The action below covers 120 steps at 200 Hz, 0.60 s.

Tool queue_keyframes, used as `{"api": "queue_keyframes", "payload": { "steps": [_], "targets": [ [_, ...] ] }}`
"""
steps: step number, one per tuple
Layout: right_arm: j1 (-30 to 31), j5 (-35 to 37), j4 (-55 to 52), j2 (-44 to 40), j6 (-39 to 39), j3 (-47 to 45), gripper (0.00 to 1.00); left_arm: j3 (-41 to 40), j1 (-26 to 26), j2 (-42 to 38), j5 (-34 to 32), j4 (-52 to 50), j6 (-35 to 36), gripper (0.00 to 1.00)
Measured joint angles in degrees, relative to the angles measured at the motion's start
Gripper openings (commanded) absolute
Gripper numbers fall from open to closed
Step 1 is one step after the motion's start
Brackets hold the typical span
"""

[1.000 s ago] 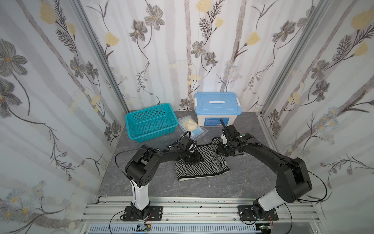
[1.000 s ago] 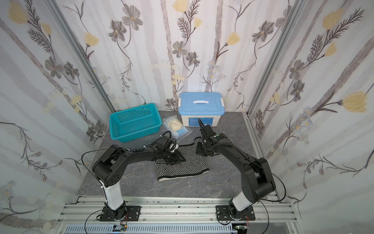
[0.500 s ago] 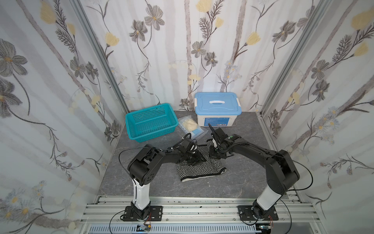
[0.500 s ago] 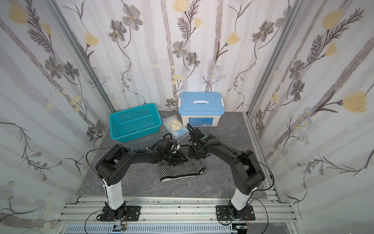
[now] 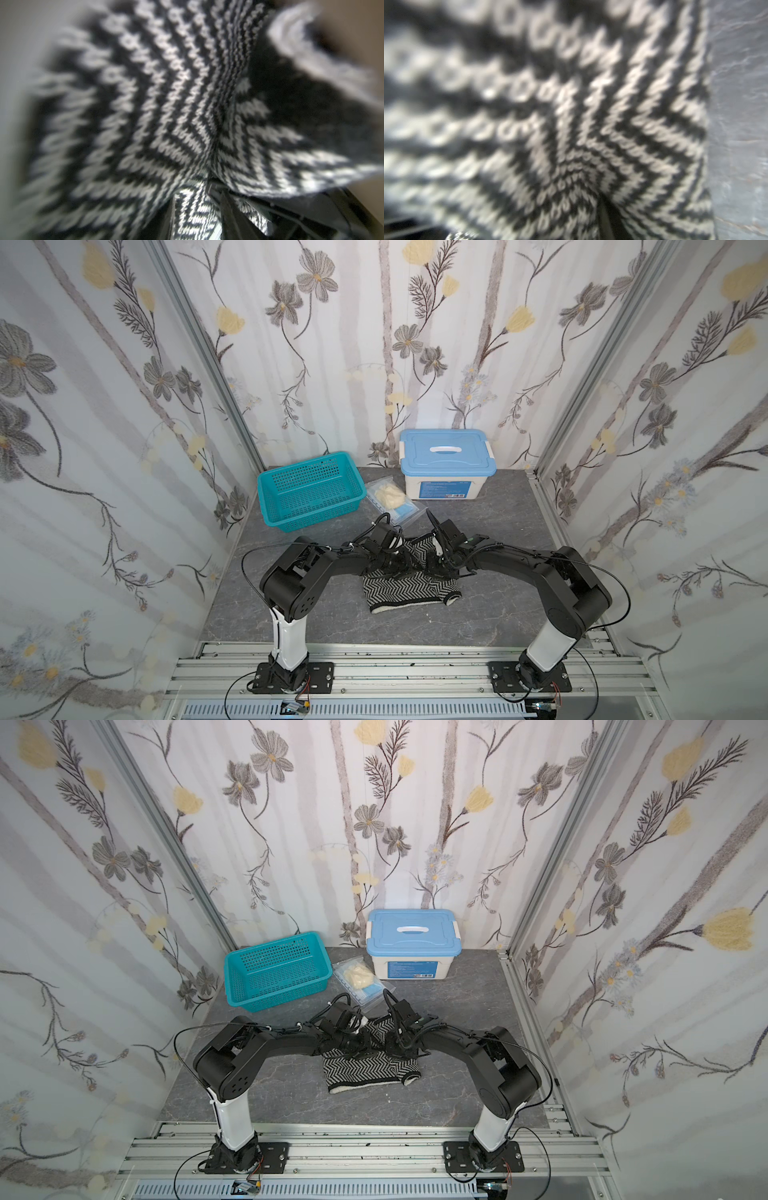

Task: Roll up the scarf and place it into the basket
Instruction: Roll the scarf at the center of the board.

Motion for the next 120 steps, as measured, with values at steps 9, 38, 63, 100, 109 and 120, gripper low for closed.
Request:
{"api": "queue_keyframes", "payload": {
  "steps": [9, 38, 63, 100, 109, 120],
  "targets": [
    [0.0, 0.6, 0.4, -0.7, 0.3, -0.4, 0.54, 0.0, 0.2, -0.1, 0.0, -0.1, 0.0, 0.39],
    [-0.2, 1.1, 0.8, -4.2, 0.3, -1.9, 0.57, 0.3, 0.7, -0.1, 0.5, -0.4, -0.3, 0.39],
    [-0.8, 1.4, 0.9, -9.4, 0.3, -5.1, 0.57, 1.5, 0.6, -0.1, 0.6, -1.2, -0.2, 0.39],
    [-1.7, 1.9, -1.6, -19.1, -0.6, -8.1, 0.56, 2.1, 0.9, -0.2, 0.6, -2.6, 0.0, 0.44],
    [-1.7, 2.0, -2.6, -21.7, -1.1, -9.1, 0.57, 2.3, 0.9, -0.6, 0.7, -3.1, 0.1, 0.46],
    [-1.7, 2.6, -3.7, -25.0, -1.5, -11.1, 0.57, 2.8, 0.9, -1.4, 0.7, -4.4, 0.4, 0.47]
  ]
}}
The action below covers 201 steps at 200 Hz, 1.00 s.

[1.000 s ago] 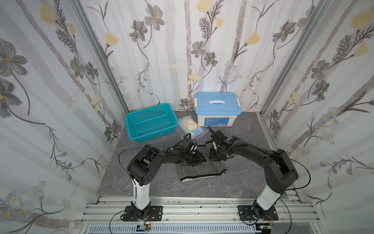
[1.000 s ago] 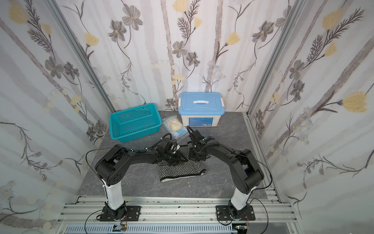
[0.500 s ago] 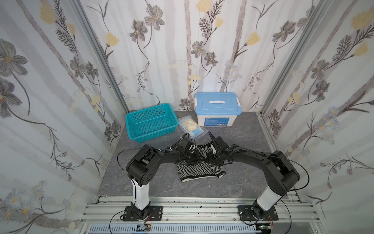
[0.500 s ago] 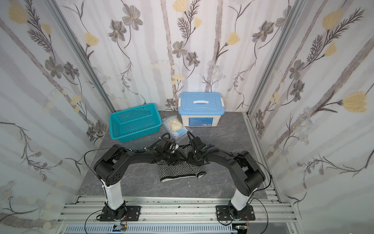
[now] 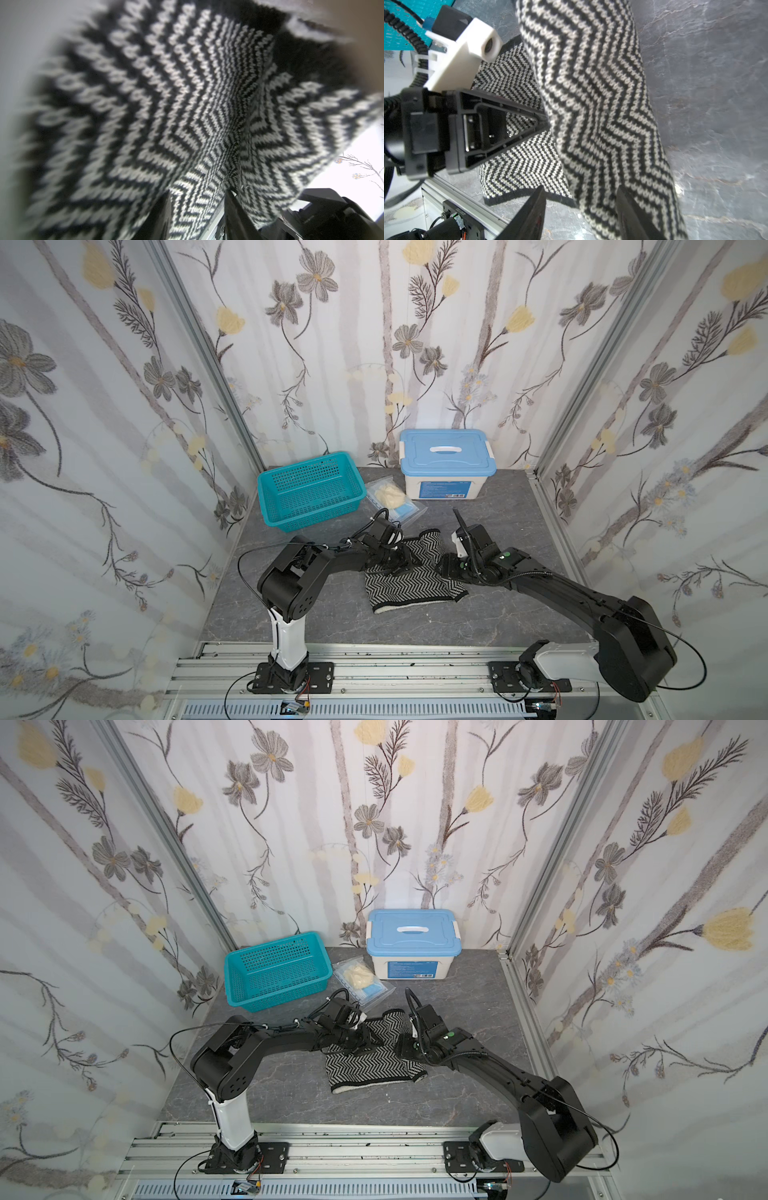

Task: Roll up the scarf and place it into the basket
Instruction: Roll the scarf at the center of the board.

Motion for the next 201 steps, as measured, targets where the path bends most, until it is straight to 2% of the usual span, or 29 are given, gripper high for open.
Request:
{"api": "queue_keyframes", "payload": {
  "steps": [23, 44, 88, 140, 173, 201],
  "targets": [
    [-0.2, 0.5, -0.3, -4.7, -0.1, -5.9, 0.57, 2.2, 0.0, -1.6, 0.2, -2.4, 1.6, 0.53],
    [-0.4, 0.5, 0.3, -4.2, -0.1, -9.2, 0.56, 5.3, 0.1, -1.8, 0.3, -5.0, 2.8, 0.69],
    [0.1, 0.2, 5.1, -3.5, -0.1, -10.0, 0.55, 15.1, 0.0, 1.9, 0.3, -9.9, 4.3, 0.88],
    [0.2, -0.2, 6.5, -3.6, 0.2, -10.5, 0.56, 23.1, -1.3, 7.3, -0.8, -16.1, 6.1, 0.87],
    [0.2, -0.7, 7.8, -3.4, 0.4, -10.8, 0.56, 23.1, -1.8, 7.6, -1.8, -19.0, 6.3, 0.80],
    [0.2, -1.1, 8.5, -2.6, 0.8, -10.8, 0.55, 22.3, -2.4, 7.9, -1.7, -17.7, 6.0, 0.71]
  ]
}}
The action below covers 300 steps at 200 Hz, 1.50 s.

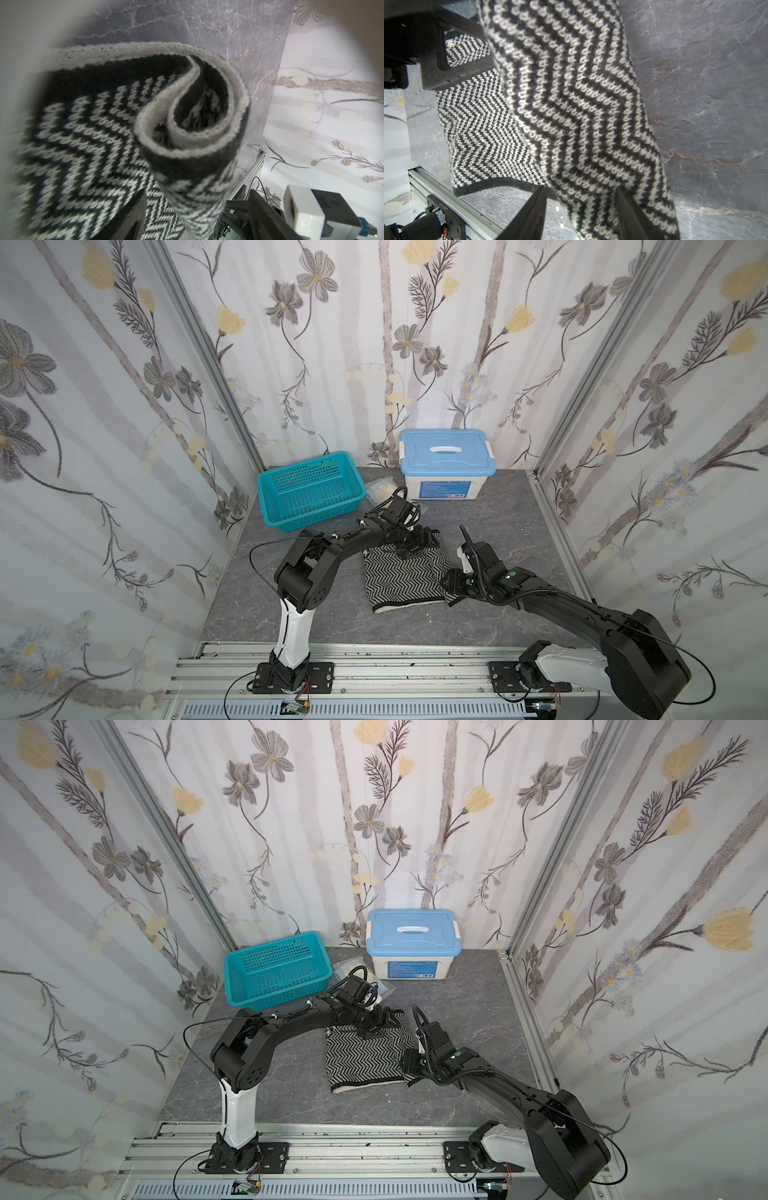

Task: Roll up the scarf and place it into the basket
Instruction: Roll the scarf at the center of the board.

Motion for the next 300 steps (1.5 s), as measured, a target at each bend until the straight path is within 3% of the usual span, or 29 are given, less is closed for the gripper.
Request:
{"api": "queue_keyframes", "payload": {
  "steps": [25, 55, 87, 153, 208, 248, 300],
  "targets": [
    [0.0, 0.0, 0.1, 0.0, 0.2, -0.2, 0.56, 0.0, -0.3, 1.5, 0.7, 2.6, -1.8, 0.64],
    [-0.1, 0.0, 0.2, -0.1, 0.5, -0.6, 0.55, 1.3, -0.3, 3.6, 1.1, 4.6, -3.4, 0.28],
    [-0.1, 0.0, 0.4, -0.2, 0.6, -0.8, 0.56, 4.7, -0.4, 3.8, 1.7, 3.3, -3.2, 0.00],
    [-2.2, 0.3, -2.6, -8.5, 0.4, -0.5, 0.59, 12.7, 1.0, 4.2, 3.2, -5.6, 3.5, 0.00],
    [-5.1, 0.4, -5.9, -13.1, -0.6, 0.0, 0.59, 11.1, 6.9, 2.5, 8.4, -8.6, 8.0, 0.00],
    [-5.3, 0.2, -5.9, -8.8, -1.6, 4.9, 0.58, 9.2, 9.8, 4.2, 11.1, -9.9, 12.0, 0.00],
    [-3.2, -1.6, -1.8, 5.0, -3.0, 14.8, 0.53, 4.9, 11.5, 7.0, 12.7, -5.5, 12.3, 0.00]
  ]
}}
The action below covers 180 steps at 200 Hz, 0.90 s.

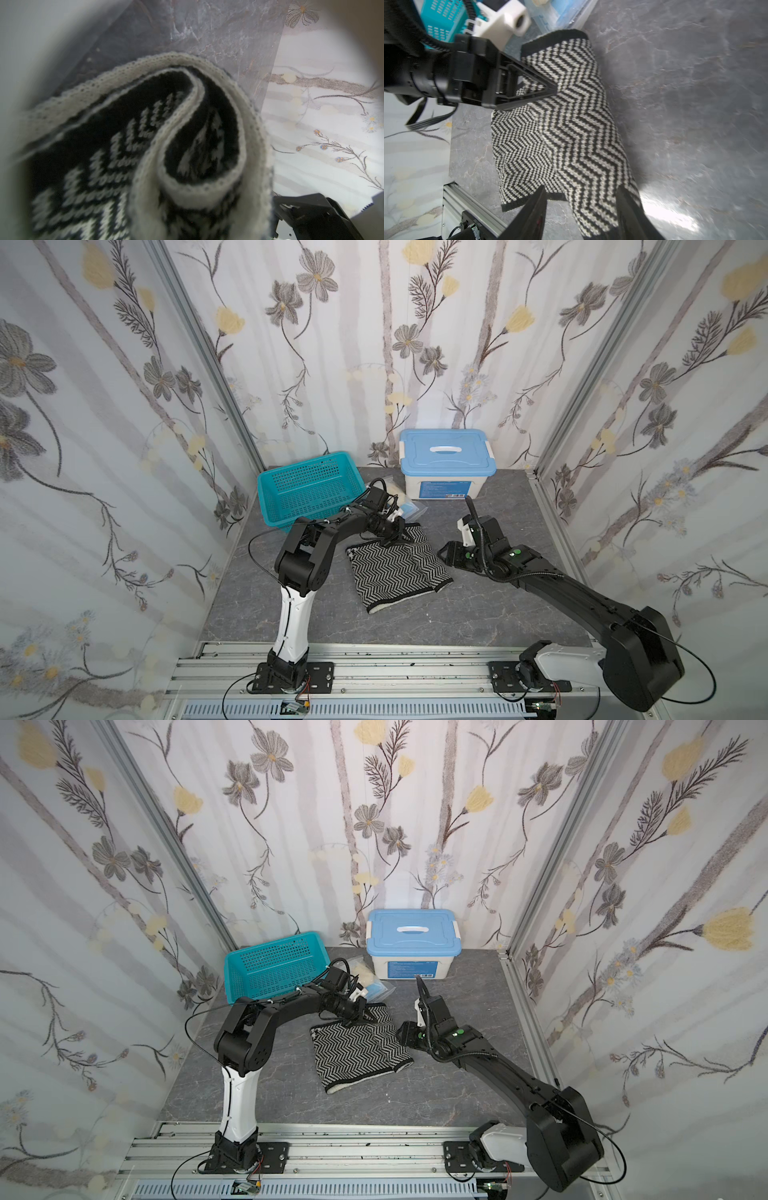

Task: Roll up the scarf and place it into the basket
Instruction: Roll the scarf at the center of the board.

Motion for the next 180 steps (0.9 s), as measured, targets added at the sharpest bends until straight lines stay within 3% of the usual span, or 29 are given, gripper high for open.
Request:
{"api": "queue_keyframes", "payload": {
  "steps": [65, 76, 89, 103, 145, 180],
  "targets": [
    [4.8, -3.7, 7.1, 10.6, 1.6, -2.1, 0.49, 0.3, 1.3, 3.3, -0.1, 2.2, 0.0, 0.00],
    [4.9, -4.4, 7.9, 11.8, 1.8, -2.9, 0.48, 0.9, 1.3, 3.3, -0.5, 1.7, 0.0, 0.20],
    [4.9, -4.4, 8.8, 13.4, 2.2, -3.6, 0.47, 1.9, 1.3, 3.1, -1.3, 0.9, 0.5, 0.37],
    [4.9, -4.4, 9.7, 15.0, 2.4, -4.2, 0.47, 3.0, 1.2, 1.6, -3.7, -2.7, 1.4, 0.48],
    [4.9, -5.9, 13.8, 17.1, 3.1, -4.6, 0.47, 2.8, 0.8, -10.1, -10.3, -13.0, 4.3, 0.45],
    [4.9, -6.3, 14.8, 17.4, 3.6, -4.6, 0.47, 0.0, -4.7, -12.9, -10.6, -13.7, 0.7, 0.36]
  ]
}}
